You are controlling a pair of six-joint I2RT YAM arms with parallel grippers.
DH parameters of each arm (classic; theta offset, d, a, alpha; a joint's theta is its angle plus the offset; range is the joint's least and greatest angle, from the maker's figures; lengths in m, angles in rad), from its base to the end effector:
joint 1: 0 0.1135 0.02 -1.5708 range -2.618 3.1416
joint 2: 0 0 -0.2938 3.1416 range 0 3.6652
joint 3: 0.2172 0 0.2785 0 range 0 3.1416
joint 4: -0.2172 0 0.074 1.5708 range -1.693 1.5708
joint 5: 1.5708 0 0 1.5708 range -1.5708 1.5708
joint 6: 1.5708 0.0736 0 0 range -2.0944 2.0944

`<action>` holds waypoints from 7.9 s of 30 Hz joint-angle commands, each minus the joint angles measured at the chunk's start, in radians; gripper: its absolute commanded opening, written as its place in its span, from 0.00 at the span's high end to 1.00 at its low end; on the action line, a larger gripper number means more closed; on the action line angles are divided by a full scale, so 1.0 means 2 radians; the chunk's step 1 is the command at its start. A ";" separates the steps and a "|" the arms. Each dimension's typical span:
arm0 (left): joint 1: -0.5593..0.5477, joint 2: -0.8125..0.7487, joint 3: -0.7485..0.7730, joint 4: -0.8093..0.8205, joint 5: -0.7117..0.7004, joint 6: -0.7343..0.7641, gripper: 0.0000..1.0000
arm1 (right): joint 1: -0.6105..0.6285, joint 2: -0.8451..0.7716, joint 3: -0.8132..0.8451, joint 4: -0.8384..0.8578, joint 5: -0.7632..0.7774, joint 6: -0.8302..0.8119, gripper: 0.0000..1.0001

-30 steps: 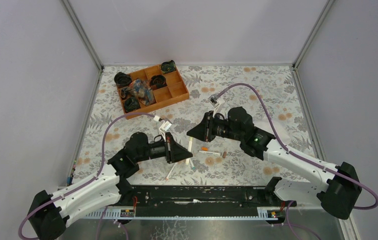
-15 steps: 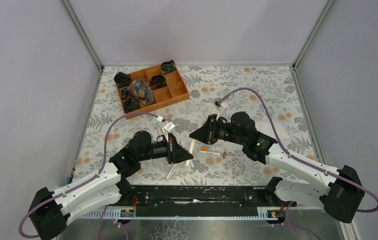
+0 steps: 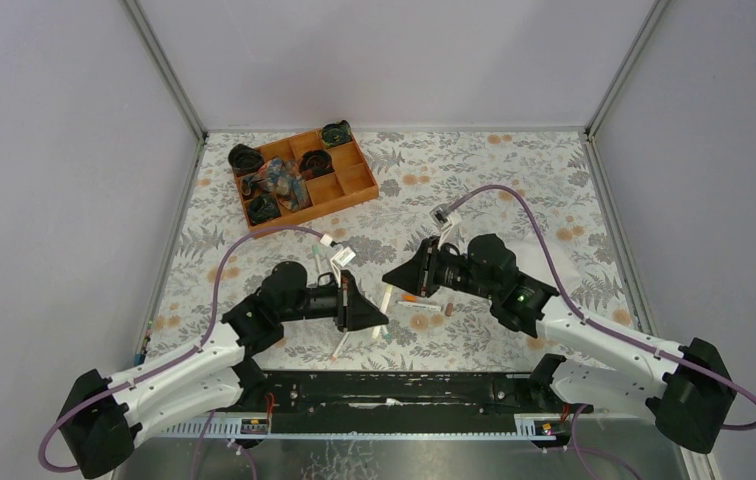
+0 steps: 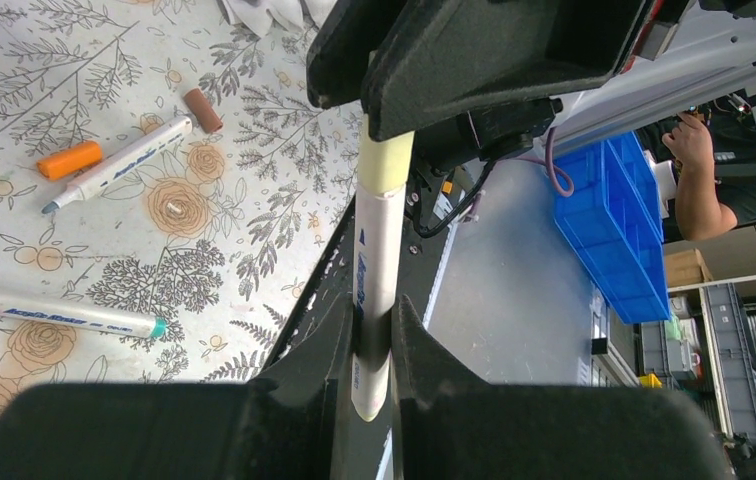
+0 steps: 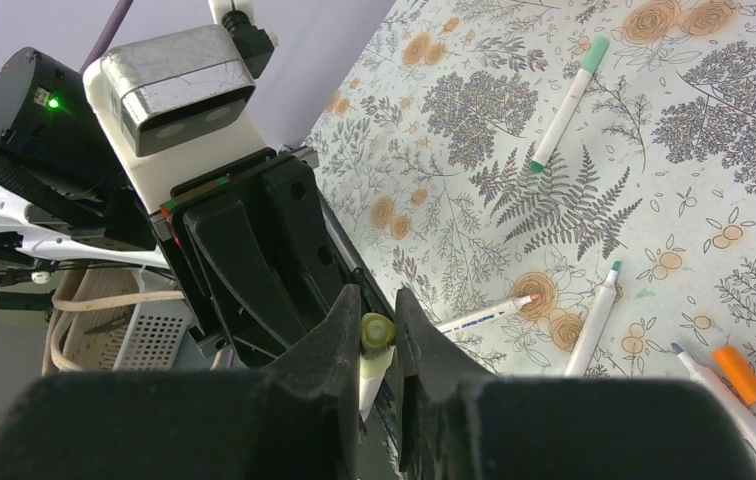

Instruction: Insert the pens into the pen caps

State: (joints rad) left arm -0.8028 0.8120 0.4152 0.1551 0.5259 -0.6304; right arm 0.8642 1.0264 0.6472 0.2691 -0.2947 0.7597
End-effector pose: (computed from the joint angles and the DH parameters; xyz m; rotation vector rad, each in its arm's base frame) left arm 0.1301 -0.1879 0.2440 0.5933 1.9594 -1.4374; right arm 0.1696 0.2316 0.3040 -0.3489 1.8707 1.4185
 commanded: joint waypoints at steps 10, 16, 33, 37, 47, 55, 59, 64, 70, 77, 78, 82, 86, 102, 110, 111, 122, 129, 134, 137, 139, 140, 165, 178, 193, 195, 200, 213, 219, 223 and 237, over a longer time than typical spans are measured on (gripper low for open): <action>0.024 0.003 0.050 0.135 -0.053 -0.016 1.00 | 0.055 -0.004 -0.055 -0.039 -0.137 0.010 1.00; 0.036 0.002 0.047 0.150 -0.037 -0.029 1.00 | 0.057 -0.007 -0.069 -0.026 -0.168 0.010 1.00; 0.066 -0.010 0.026 0.201 -0.006 -0.072 1.00 | 0.066 -0.003 -0.089 0.024 -0.232 0.026 1.00; 0.074 -0.011 0.023 0.206 0.001 -0.079 1.00 | 0.070 0.005 -0.089 0.022 -0.247 0.023 1.00; 0.097 -0.013 0.015 0.234 0.029 -0.104 1.00 | 0.079 0.019 -0.090 0.035 -0.277 0.019 1.00; 0.100 -0.017 0.047 0.137 0.014 -0.032 1.00 | 0.081 0.028 -0.078 0.013 -0.241 0.044 1.00; 0.101 -0.011 0.065 0.098 0.005 0.004 1.00 | 0.085 0.040 -0.059 -0.025 -0.209 0.055 1.00; 0.101 -0.001 0.078 0.077 0.005 0.025 1.00 | 0.090 0.043 -0.047 -0.053 -0.186 0.064 1.00; 0.101 0.004 0.085 0.073 0.009 0.033 1.00 | 0.095 0.047 -0.043 -0.054 -0.174 0.076 1.00; 0.101 0.000 0.084 0.036 0.013 0.033 1.00 | 0.096 0.027 -0.029 -0.057 -0.147 0.048 1.00; 0.101 -0.003 0.081 0.021 0.010 0.035 1.00 | 0.096 0.020 -0.018 -0.074 -0.127 0.036 1.00; 0.101 -0.030 0.050 -0.045 -0.017 0.034 1.00 | 0.096 -0.006 0.050 -0.165 -0.022 -0.027 0.66; 0.101 -0.061 0.022 -0.117 -0.066 0.021 1.00 | 0.096 -0.031 0.104 -0.234 0.105 -0.070 0.32; 0.101 0.093 0.061 -0.228 -0.220 0.024 1.00 | 0.094 -0.112 0.035 -0.372 0.412 -0.041 0.10; 0.101 0.193 0.093 -0.217 -0.253 0.040 0.95 | 0.031 -0.061 0.016 -0.349 0.358 -0.062 0.06; 0.101 0.205 0.097 -0.215 -0.254 0.041 0.93 | 0.015 -0.055 0.014 -0.341 0.342 -0.065 0.07; 0.101 0.283 0.120 -0.203 -0.284 0.047 0.79 | -0.056 0.009 0.020 -0.293 0.270 -0.093 0.05; 0.100 0.274 0.116 -0.206 -0.287 0.057 0.50 | -0.068 0.028 0.025 -0.279 0.261 -0.093 0.05; 0.098 0.222 0.116 -0.239 -0.265 0.057 0.36 | -0.071 0.028 0.025 -0.277 0.258 -0.087 0.05; 0.076 0.186 0.109 -0.273 -0.264 0.033 0.35 | -0.071 0.025 0.023 -0.273 0.257 -0.084 0.05; 0.053 0.165 0.102 -0.296 -0.264 0.010 0.35 | -0.072 0.025 0.022 -0.271 0.254 -0.082 0.06; 0.041 0.156 0.097 -0.306 -0.265 -0.004 0.35 | -0.072 0.024 0.021 -0.271 0.253 -0.080 0.06; -0.088 0.149 0.041 -0.350 -0.314 -0.116 0.46 | -0.072 -0.047 -0.021 -0.255 0.259 -0.063 0.07; -0.088 0.229 0.063 -0.371 -0.336 -0.094 0.64 | -0.072 -0.077 -0.044 -0.261 0.237 -0.038 0.07; -0.088 0.236 0.091 -0.383 -0.341 -0.063 1.00 | -0.075 -0.011 0.025 -0.273 0.237 -0.065 0.07; -0.088 0.222 0.091 -0.377 -0.343 -0.056 1.00 | -0.078 -0.010 0.016 -0.255 0.226 -0.067 0.07; -0.088 0.176 0.089 -0.353 -0.336 -0.043 1.00 | -0.100 -0.003 0.009 -0.227 0.185 -0.079 0.06; -0.088 0.167 0.154 -0.330 -0.324 -0.032 1.00 | -0.154 0.069 0.045 -0.180 0.042 -0.107 0.07; -0.092 0.151 0.155 -0.296 -0.322 -0.021 1.00 | -0.154 0.110 0.044 -0.122 -0.058 -0.091 0.10; -0.098 0.128 0.146 -0.276 -0.314 -0.003 1.00 | -0.154 0.129 0.029 -0.052 -0.136 -0.043 0.10; -0.114 0.062 0.108 -0.207 -0.238 0.022 1.00 | -0.100 0.100 -0.022 0.061 -0.159 0.063 0.14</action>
State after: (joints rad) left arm -1.0206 0.9695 0.6476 -0.3557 0.0105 -0.6151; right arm 0.6483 1.2819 0.6144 0.3126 -0.6147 0.8333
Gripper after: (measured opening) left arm 0.069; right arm 0.862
